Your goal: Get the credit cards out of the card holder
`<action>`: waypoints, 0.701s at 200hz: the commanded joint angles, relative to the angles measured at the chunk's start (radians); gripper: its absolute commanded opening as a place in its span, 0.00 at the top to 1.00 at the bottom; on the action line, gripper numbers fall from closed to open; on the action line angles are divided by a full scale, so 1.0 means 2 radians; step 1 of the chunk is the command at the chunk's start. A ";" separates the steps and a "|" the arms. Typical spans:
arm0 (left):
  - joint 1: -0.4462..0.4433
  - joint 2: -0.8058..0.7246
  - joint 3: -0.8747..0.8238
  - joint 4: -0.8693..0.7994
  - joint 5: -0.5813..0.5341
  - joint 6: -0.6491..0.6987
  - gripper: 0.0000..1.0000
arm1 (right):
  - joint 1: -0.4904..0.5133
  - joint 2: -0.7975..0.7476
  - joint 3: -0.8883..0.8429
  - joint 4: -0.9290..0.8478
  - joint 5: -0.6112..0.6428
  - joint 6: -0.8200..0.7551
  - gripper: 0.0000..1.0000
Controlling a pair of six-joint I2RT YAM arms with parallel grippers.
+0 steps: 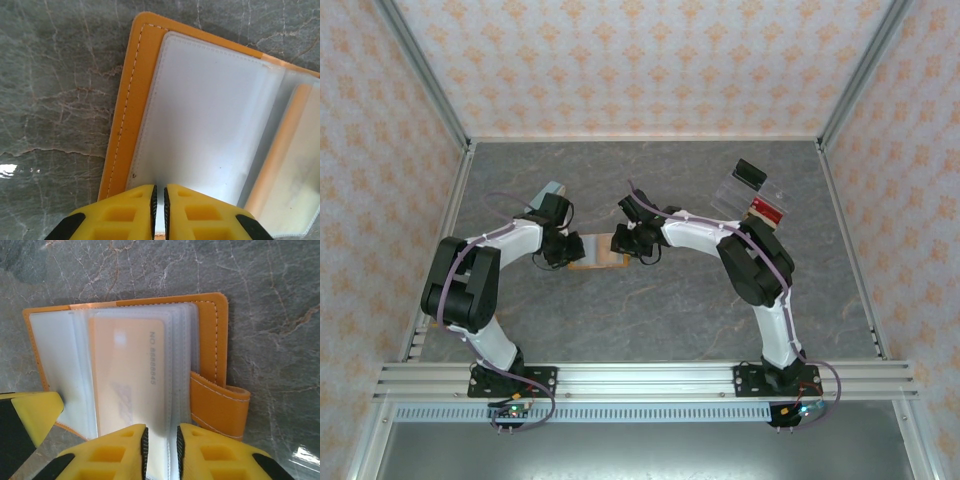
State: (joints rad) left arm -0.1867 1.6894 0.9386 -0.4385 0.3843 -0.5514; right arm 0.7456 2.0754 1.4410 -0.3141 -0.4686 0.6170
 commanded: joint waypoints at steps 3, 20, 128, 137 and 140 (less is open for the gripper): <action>0.003 0.014 -0.007 -0.005 -0.012 0.006 0.84 | 0.001 0.009 0.016 -0.004 -0.006 0.001 0.79; 0.003 0.016 -0.007 -0.004 -0.011 0.006 0.84 | 0.001 0.007 0.017 -0.002 -0.006 0.000 0.81; 0.004 0.020 -0.007 -0.003 -0.007 0.006 0.86 | -0.003 0.002 0.002 0.083 -0.083 0.030 0.83; 0.004 0.019 -0.006 -0.004 -0.008 0.006 0.86 | -0.005 0.003 -0.003 0.100 -0.096 0.038 0.82; 0.004 0.019 -0.006 -0.004 -0.008 0.006 0.86 | -0.005 0.004 -0.004 0.105 -0.100 0.041 0.82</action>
State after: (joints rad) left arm -0.1867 1.6962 0.9386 -0.4343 0.3847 -0.5507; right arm 0.7429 2.0769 1.4559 -0.2314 -0.5781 0.6479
